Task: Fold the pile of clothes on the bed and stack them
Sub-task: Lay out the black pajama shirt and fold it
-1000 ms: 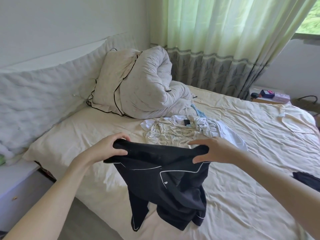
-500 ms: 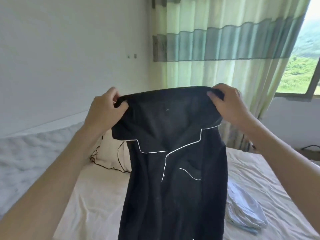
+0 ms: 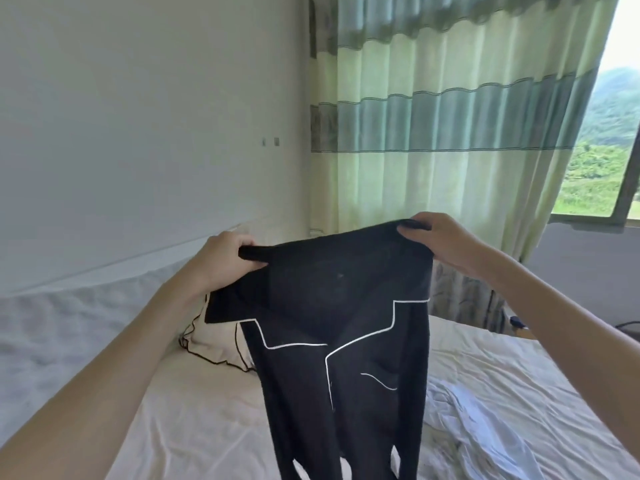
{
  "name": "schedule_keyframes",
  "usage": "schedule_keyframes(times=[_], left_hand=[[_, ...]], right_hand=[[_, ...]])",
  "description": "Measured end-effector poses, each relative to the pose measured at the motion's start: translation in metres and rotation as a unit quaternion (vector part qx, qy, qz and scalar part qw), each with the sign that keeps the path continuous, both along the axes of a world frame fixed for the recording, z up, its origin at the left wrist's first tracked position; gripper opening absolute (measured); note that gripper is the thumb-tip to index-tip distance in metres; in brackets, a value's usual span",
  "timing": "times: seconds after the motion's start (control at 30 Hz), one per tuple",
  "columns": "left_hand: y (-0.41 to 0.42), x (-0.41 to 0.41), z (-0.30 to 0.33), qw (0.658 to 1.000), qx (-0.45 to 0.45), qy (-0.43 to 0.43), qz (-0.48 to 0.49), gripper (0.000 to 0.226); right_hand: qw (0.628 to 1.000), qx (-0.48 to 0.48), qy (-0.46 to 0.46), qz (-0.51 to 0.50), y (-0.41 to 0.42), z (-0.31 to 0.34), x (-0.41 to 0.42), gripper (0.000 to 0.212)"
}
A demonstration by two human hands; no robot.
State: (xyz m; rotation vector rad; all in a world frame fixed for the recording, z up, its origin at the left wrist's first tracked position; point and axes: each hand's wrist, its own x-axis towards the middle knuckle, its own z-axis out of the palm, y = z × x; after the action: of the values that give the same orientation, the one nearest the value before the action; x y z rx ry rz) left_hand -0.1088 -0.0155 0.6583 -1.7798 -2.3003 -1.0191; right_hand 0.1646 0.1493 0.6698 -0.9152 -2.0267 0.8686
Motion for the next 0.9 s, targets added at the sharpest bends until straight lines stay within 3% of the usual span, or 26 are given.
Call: schedule_keyframes(times=[0.13, 0.23, 0.3, 0.4, 0.47, 0.53, 0.6, 0.67, 0.77, 0.9], left_hand=[[-0.004, -0.003, -0.007, 0.998, 0.009, -0.053, 0.023, 0.021], [-0.013, -0.009, -0.006, 0.971, -0.144, -0.185, -0.047, 0.012], [-0.019, -0.012, -0.011, 0.943, -0.211, -0.237, -0.100, 0.016], [-0.018, -0.008, -0.029, 0.906, -0.170, -0.354, -0.155, 0.024], [-0.014, -0.001, -0.041, 0.865, -0.093, -0.468, -0.157, 0.028], [-0.009, 0.006, -0.051, 0.841, -0.047, -0.517, -0.149, 0.028], [-0.006, 0.011, -0.057, 0.848, -0.047, -0.507, -0.150, 0.028], [-0.003, 0.012, -0.060, 0.873, -0.074, -0.459, -0.144, 0.026], [-0.002, 0.012, -0.059, 0.907, -0.105, -0.388, -0.128, 0.027], [0.001, 0.015, -0.063, 0.933, -0.067, -0.336, -0.112, 0.027]], right_hand=[[0.995, 0.048, -0.091, 0.013, 0.000, -0.008, -0.002, 0.022], [0.976, 0.043, -0.208, 0.050, 0.005, -0.017, 0.003, 0.015], [0.964, -0.027, -0.248, 0.097, 0.006, -0.023, 0.009, 0.008], [0.956, -0.136, -0.214, 0.149, 0.009, -0.031, 0.016, 0.013], [0.958, -0.194, -0.131, 0.166, 0.013, -0.036, 0.018, 0.018], [0.954, -0.246, -0.033, 0.166, 0.015, -0.044, 0.018, 0.025], [0.948, -0.278, 0.031, 0.154, 0.014, -0.051, 0.017, 0.025], [0.950, -0.276, 0.038, 0.143, 0.012, -0.055, 0.016, 0.024], [0.977, -0.186, -0.039, 0.095, 0.011, -0.059, 0.015, 0.025], [0.988, -0.073, -0.134, 0.032, 0.009, -0.061, 0.010, 0.024]])
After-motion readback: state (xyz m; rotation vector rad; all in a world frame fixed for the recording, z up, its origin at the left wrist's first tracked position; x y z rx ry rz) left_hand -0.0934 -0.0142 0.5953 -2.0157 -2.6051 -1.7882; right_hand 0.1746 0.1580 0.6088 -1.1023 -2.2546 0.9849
